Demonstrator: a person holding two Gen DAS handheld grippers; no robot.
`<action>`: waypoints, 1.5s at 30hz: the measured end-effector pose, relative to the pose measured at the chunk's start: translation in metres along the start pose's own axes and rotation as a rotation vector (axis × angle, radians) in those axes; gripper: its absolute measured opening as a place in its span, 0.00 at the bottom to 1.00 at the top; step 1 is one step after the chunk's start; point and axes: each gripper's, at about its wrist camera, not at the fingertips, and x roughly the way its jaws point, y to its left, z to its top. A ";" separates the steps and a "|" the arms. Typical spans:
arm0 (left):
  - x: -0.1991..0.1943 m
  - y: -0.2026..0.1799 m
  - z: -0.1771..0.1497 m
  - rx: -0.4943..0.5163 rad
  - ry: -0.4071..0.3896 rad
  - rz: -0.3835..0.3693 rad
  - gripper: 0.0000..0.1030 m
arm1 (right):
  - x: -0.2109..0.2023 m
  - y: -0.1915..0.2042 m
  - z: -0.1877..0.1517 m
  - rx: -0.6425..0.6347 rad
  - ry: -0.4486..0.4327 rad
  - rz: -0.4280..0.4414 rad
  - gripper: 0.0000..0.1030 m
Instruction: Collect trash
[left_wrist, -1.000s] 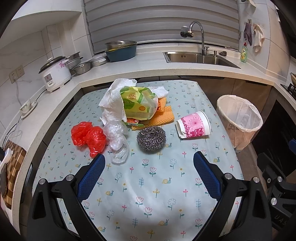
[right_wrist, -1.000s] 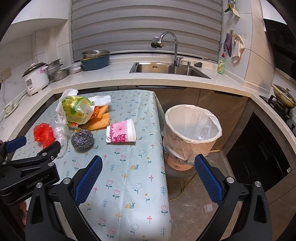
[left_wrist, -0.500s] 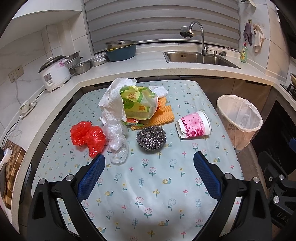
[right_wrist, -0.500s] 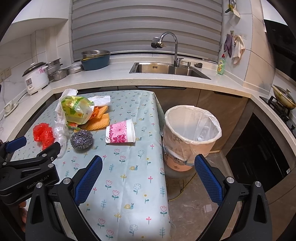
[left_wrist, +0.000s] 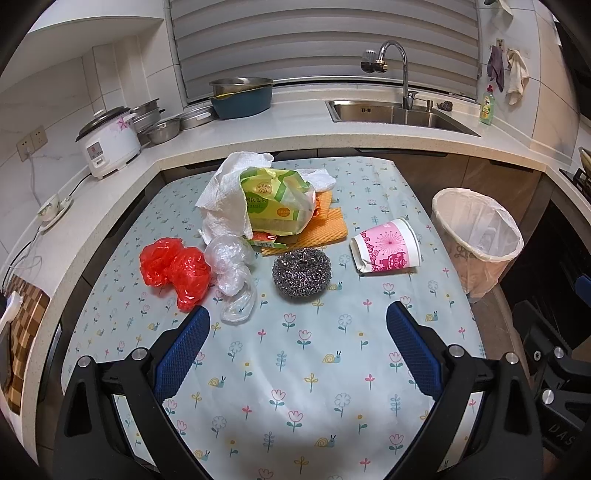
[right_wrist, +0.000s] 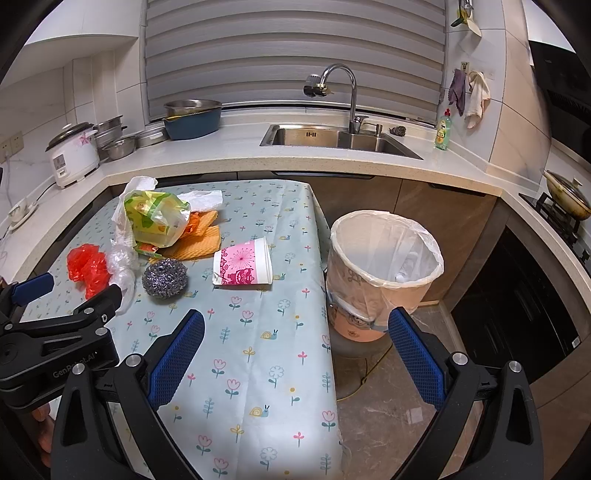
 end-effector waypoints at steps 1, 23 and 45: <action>0.000 0.000 0.000 0.000 0.001 -0.001 0.89 | 0.000 0.000 0.000 0.000 0.000 0.001 0.93; -0.002 -0.002 -0.002 0.004 -0.004 -0.004 0.89 | -0.003 0.000 -0.001 0.000 -0.001 -0.002 0.93; -0.003 -0.002 -0.002 0.002 -0.004 -0.004 0.89 | -0.003 -0.001 -0.001 0.000 -0.003 -0.001 0.93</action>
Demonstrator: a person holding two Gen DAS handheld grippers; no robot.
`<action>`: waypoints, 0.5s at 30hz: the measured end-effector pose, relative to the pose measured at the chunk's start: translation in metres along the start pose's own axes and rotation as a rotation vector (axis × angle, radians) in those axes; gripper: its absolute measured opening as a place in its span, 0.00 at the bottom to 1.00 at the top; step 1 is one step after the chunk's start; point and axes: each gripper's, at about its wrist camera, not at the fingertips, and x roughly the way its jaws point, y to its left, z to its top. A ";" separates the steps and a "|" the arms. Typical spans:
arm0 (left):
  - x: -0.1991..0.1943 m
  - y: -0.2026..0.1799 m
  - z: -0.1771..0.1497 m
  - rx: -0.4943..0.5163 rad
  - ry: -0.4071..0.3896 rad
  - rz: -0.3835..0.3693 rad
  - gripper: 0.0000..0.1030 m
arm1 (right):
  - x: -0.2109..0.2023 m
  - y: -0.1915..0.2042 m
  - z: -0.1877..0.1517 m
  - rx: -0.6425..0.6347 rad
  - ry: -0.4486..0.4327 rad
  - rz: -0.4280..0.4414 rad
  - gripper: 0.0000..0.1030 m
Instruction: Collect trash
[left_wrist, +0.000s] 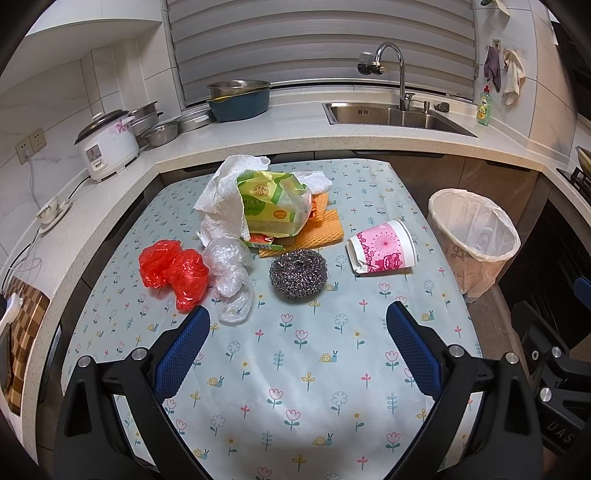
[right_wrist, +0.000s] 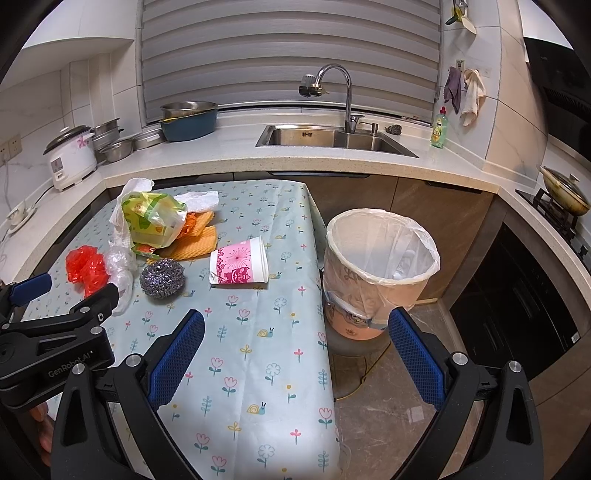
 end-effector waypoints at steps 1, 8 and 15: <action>0.000 0.000 0.000 0.001 0.000 0.000 0.89 | 0.000 0.000 0.000 0.000 0.000 -0.001 0.93; 0.000 0.000 0.000 0.000 0.000 -0.001 0.89 | 0.000 -0.001 0.000 0.003 0.000 0.000 0.93; 0.004 0.014 0.006 -0.030 -0.023 0.002 0.89 | 0.006 0.004 0.002 -0.006 0.014 0.002 0.93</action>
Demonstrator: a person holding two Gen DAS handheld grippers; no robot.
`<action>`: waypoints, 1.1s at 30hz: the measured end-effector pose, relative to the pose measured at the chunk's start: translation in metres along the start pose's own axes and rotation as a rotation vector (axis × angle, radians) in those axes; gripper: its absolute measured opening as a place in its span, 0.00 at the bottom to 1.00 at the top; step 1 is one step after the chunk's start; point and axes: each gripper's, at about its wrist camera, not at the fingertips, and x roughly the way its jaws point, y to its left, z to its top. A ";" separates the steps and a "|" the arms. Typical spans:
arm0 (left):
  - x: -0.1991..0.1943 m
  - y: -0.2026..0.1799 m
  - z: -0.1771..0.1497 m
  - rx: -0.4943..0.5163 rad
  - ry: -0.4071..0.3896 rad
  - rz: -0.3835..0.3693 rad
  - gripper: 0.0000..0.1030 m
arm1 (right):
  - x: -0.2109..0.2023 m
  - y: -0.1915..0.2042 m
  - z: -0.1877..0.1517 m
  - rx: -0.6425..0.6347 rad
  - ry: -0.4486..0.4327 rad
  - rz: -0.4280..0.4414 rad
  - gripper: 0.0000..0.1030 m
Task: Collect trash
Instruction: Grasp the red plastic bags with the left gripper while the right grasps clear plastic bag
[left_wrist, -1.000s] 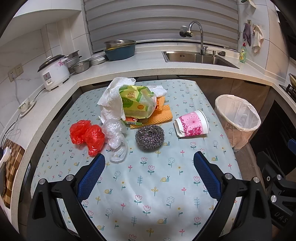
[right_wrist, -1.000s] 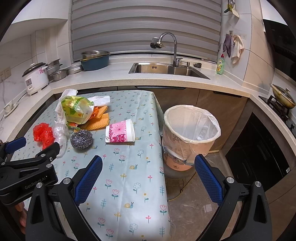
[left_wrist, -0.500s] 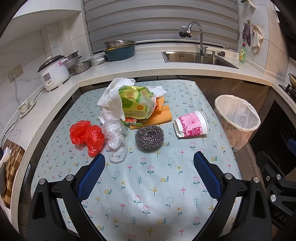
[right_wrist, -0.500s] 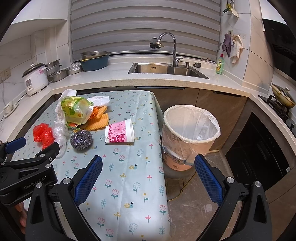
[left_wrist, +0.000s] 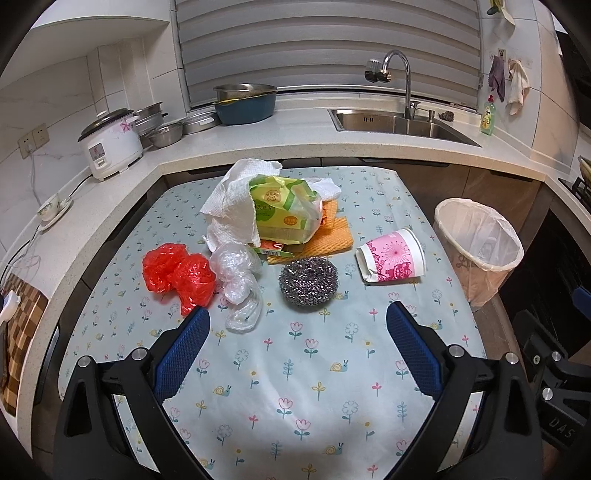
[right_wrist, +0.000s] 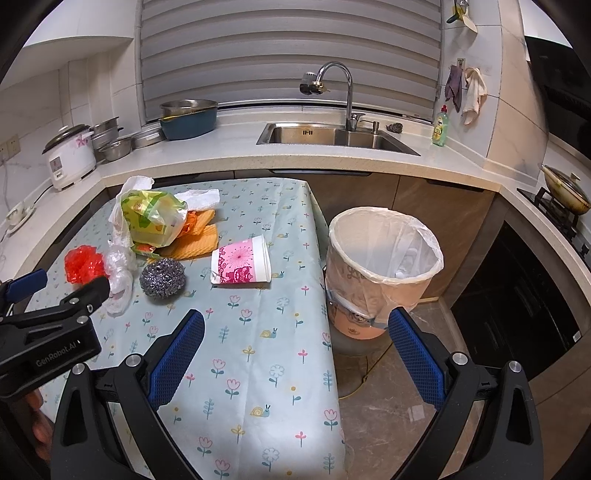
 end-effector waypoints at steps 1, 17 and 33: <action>0.004 0.005 0.001 -0.009 0.005 0.005 0.89 | 0.003 0.002 0.001 -0.002 0.004 0.000 0.93; 0.090 0.111 0.000 -0.115 0.114 0.095 0.89 | 0.067 0.055 0.010 -0.008 0.062 0.028 0.93; 0.168 0.162 0.008 -0.120 0.193 0.020 0.87 | 0.132 0.150 0.021 -0.069 0.134 0.111 0.93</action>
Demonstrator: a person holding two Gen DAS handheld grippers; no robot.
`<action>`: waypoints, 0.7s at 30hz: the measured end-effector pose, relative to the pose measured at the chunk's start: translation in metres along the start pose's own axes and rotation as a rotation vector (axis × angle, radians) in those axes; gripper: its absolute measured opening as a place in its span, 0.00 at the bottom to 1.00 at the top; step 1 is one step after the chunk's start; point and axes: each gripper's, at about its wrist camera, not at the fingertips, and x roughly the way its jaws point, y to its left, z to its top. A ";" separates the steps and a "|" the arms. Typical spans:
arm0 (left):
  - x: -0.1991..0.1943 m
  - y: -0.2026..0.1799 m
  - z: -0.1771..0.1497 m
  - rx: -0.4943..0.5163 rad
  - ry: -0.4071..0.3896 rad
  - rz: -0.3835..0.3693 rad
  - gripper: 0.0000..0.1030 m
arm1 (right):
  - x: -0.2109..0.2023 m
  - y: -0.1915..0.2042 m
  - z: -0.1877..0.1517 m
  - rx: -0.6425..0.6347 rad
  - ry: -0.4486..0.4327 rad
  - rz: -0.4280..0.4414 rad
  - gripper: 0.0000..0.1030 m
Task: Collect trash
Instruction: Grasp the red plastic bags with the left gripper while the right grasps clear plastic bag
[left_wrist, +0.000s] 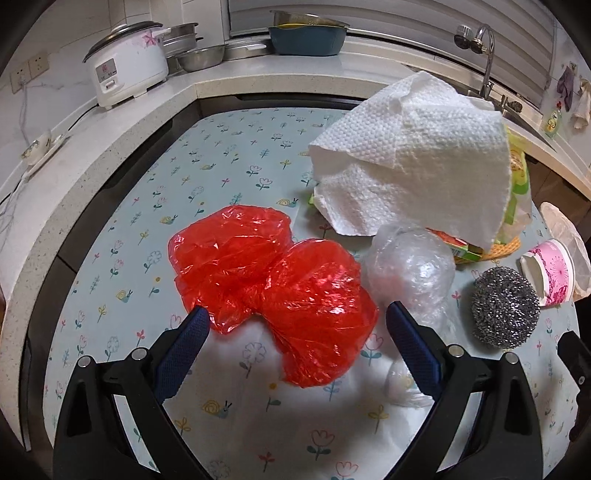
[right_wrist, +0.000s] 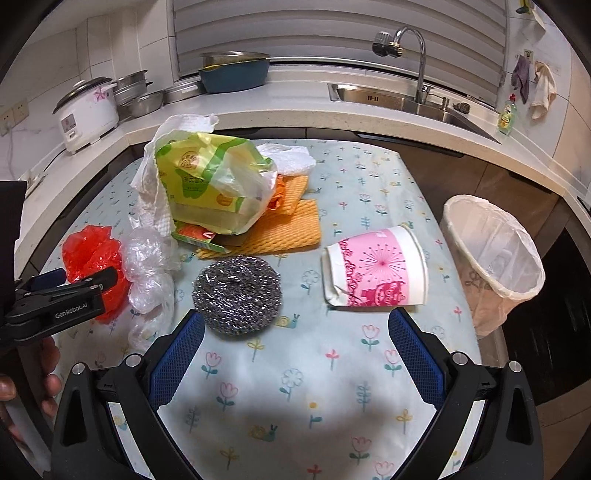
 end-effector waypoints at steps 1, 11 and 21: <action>0.003 0.002 0.001 0.003 0.003 -0.008 0.81 | 0.004 0.005 0.001 -0.002 0.006 0.003 0.93; 0.016 0.032 0.004 -0.011 0.020 -0.087 0.28 | 0.023 0.055 0.016 -0.049 0.011 0.050 0.93; 0.004 0.056 0.012 -0.027 -0.021 -0.073 0.23 | 0.042 0.114 0.026 -0.130 0.015 0.126 0.88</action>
